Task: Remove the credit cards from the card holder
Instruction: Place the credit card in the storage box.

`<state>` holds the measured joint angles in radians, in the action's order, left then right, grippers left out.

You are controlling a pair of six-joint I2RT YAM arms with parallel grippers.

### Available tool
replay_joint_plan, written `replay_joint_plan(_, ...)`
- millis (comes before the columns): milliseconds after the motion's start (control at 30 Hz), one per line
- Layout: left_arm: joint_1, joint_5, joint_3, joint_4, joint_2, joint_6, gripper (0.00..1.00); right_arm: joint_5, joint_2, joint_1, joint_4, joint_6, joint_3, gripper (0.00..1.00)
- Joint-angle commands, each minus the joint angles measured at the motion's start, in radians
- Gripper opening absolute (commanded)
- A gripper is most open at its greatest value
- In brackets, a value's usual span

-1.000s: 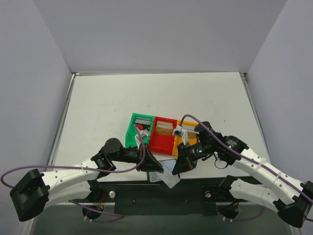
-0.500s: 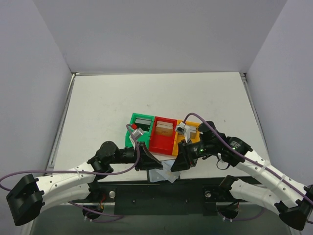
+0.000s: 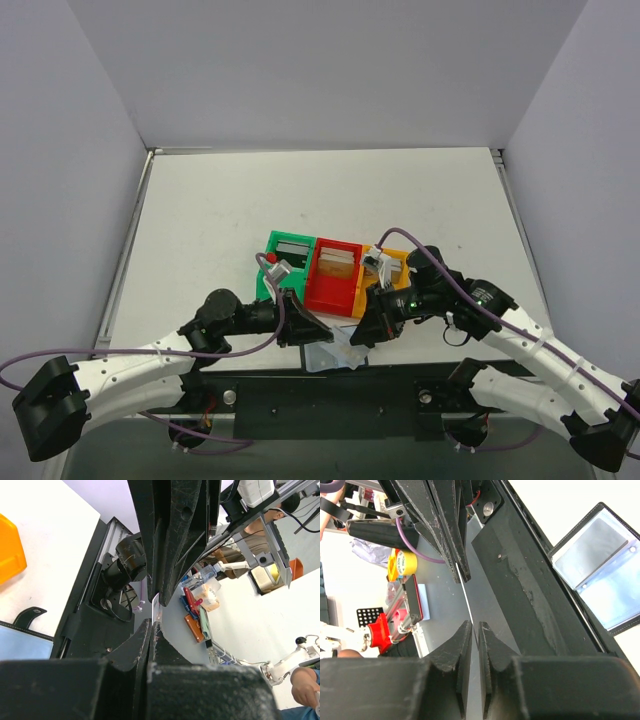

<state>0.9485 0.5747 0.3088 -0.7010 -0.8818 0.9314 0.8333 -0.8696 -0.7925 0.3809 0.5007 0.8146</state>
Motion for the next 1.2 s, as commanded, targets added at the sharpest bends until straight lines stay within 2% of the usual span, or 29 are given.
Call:
replay_joint_plan(0,0.003,-0.039,-0.005,-0.049,0.017,-0.013,0.0,0.003,0.006,0.004,-0.027,0.01,0.009,0.02)
replay_joint_plan(100,0.003,-0.065,-0.002,-0.023,0.018,-0.013,0.0,-0.016,0.009,0.004,-0.022,0.01,0.014,0.0)
replay_joint_plan(133,0.001,-0.073,0.001,-0.005,0.021,-0.016,0.04,-0.022,0.011,0.004,-0.011,0.006,0.023,0.0)
replay_joint_plan(167,-0.004,-0.075,0.012,0.03,0.023,-0.019,0.12,-0.04,0.014,0.004,-0.002,-0.005,0.031,0.0)
replay_joint_plan(200,-0.007,-0.076,0.016,0.047,0.026,-0.02,0.28,-0.042,0.014,0.004,0.019,-0.025,0.05,0.0)
replay_joint_plan(233,-0.016,-0.082,0.022,0.084,0.033,-0.02,0.35,-0.052,0.017,0.004,0.056,-0.04,0.061,0.0)
replay_joint_plan(367,-0.068,-0.087,0.021,0.159,0.089,-0.017,0.45,-0.135,0.003,0.013,0.169,-0.112,0.145,0.0)
replay_joint_plan(433,-0.109,-0.085,0.016,0.23,0.148,-0.016,0.46,-0.17,0.001,0.024,0.2,-0.134,0.175,0.0)
replay_joint_plan(600,-0.192,-0.136,-0.022,0.353,0.328,-0.017,0.46,-0.454,-0.061,0.032,0.337,-0.204,0.291,0.0)
replay_joint_plan(667,-0.197,-0.173,-0.034,0.368,0.375,-0.022,0.45,-0.528,-0.094,0.035,0.381,-0.276,0.314,0.0)
replay_joint_plan(767,-0.195,-0.2,-0.053,0.357,0.396,-0.016,0.45,-0.534,-0.101,0.038,0.377,-0.451,0.29,0.0)
replay_joint_plan(800,-0.197,-0.203,-0.06,0.341,0.391,-0.011,0.45,-0.592,-0.104,0.041,0.378,-0.465,0.288,0.0)
replay_joint_plan(933,-0.195,-0.19,-0.08,0.258,0.331,0.02,0.43,-0.605,-0.115,0.085,0.375,-0.672,0.264,0.0)
replay_joint_plan(1167,-0.195,-0.148,-0.083,0.135,0.198,0.05,0.42,-0.467,-0.134,0.186,0.285,-0.905,0.209,0.0)
